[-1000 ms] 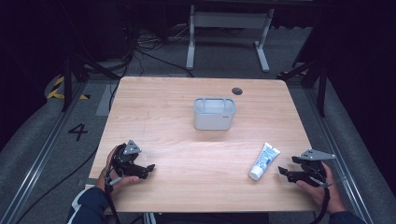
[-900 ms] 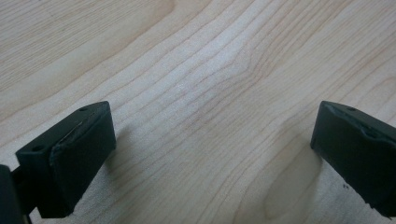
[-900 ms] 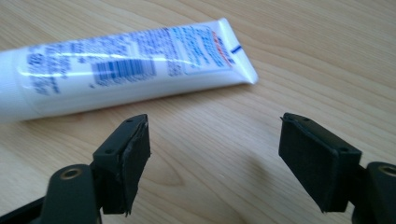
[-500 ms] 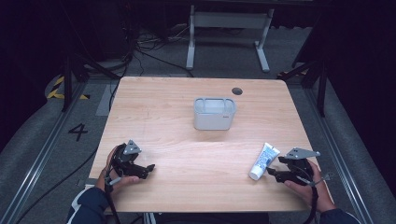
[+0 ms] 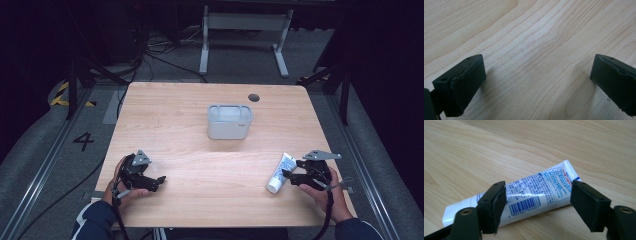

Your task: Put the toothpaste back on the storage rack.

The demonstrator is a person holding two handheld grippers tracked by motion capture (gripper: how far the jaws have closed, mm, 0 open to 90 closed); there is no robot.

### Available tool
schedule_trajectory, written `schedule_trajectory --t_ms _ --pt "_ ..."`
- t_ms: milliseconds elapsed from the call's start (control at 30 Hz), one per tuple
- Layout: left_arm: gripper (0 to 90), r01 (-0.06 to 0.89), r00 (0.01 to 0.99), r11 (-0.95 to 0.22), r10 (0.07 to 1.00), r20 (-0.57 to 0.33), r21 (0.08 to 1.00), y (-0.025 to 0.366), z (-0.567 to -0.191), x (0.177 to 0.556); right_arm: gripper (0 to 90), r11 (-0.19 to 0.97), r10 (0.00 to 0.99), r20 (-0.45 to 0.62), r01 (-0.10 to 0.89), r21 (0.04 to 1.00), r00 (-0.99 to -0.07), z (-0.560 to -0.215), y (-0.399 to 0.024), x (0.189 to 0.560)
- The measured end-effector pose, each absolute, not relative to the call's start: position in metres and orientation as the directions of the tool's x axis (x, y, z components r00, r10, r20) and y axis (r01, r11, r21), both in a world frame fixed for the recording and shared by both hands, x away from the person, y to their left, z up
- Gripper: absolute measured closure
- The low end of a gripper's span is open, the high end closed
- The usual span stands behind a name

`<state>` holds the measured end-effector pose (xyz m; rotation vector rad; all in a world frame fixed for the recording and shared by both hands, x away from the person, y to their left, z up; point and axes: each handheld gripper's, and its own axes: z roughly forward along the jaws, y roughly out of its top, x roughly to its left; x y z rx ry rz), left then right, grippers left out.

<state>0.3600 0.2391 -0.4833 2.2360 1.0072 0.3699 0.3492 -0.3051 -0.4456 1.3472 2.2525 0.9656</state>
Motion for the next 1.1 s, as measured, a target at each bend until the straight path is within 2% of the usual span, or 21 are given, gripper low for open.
schedule_trajectory --t_ms 33,167,333,533,633,1100 --pt "0.4 0.563 0.665 -0.494 0.747 -0.009 0.662 0.239 -0.483 0.360 26.8 0.289 0.889 0.062 0.660 0.694 -0.455 -0.446 -0.303 0.352" --pt "0.4 0.563 0.665 -0.495 0.746 -0.007 0.662 0.239 -0.483 0.360 24.6 0.237 0.903 0.109 0.696 0.678 -0.414 -0.447 -0.302 0.356" --pt "0.4 0.563 0.665 -0.493 0.747 -0.009 0.663 0.239 -0.483 0.360 16.4 0.174 0.919 0.165 0.746 0.642 -0.357 -0.451 -0.302 0.363" --pt "0.4 0.563 0.665 -0.493 0.747 -0.009 0.663 0.239 -0.483 0.360 14.6 0.165 0.918 0.192 0.775 0.610 -0.347 -0.453 -0.297 0.374" --pt "0.4 0.563 0.665 -0.493 0.747 -0.009 0.663 0.239 -0.483 0.360 15.9 0.209 0.924 0.139 0.775 0.596 -0.356 -0.455 -0.290 0.378" --pt "0.4 0.563 0.665 -0.493 0.747 -0.009 0.663 0.239 -0.483 0.360 13.2 0.219 0.929 0.138 0.812 0.541 -0.343 -0.463 -0.286 0.386"
